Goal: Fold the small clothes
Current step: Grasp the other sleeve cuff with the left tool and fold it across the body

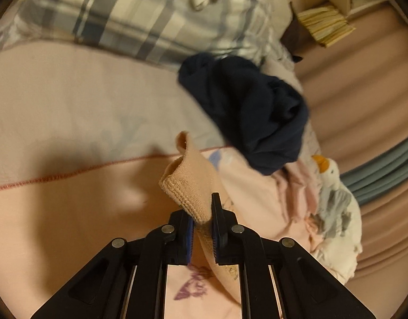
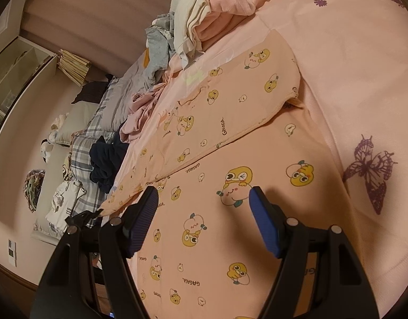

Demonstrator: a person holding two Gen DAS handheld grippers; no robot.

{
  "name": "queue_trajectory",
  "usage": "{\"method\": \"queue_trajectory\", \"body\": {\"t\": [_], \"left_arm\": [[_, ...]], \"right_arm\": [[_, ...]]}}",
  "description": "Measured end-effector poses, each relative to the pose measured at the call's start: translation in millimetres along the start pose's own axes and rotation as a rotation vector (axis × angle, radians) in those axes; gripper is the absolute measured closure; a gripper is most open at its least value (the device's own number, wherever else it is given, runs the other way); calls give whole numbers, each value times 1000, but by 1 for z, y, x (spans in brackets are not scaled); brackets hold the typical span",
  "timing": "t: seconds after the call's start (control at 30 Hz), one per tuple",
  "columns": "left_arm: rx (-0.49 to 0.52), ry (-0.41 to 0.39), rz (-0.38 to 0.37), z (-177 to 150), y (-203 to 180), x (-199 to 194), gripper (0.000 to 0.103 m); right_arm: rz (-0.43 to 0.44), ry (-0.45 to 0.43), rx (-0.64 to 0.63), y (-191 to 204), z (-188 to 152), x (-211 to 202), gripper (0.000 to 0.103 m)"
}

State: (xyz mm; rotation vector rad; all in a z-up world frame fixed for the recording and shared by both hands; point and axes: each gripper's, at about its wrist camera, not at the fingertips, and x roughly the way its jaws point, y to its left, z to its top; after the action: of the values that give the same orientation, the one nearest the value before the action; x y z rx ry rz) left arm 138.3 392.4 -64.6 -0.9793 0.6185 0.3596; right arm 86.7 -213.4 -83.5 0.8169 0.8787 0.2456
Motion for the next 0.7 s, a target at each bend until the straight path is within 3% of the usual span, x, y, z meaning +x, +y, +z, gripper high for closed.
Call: {"method": "queue_trajectory", "body": {"t": [0.17, 0.43, 0.57, 0.7], "left_arm": [[89, -8, -30, -5, -43, -12, 93], [347, -7, -177, -47, -172, -45, 93], [484, 35, -240, -89, -236, -52, 93], [616, 107, -294, -152, -292, -44, 93]], "right_arm": [[12, 1, 19, -4, -3, -1, 31], [32, -20, 15, -12, -4, -17, 31], [46, -43, 36, -22, -4, -29, 31], [49, -62, 45, -31, -6, -39, 31]]}}
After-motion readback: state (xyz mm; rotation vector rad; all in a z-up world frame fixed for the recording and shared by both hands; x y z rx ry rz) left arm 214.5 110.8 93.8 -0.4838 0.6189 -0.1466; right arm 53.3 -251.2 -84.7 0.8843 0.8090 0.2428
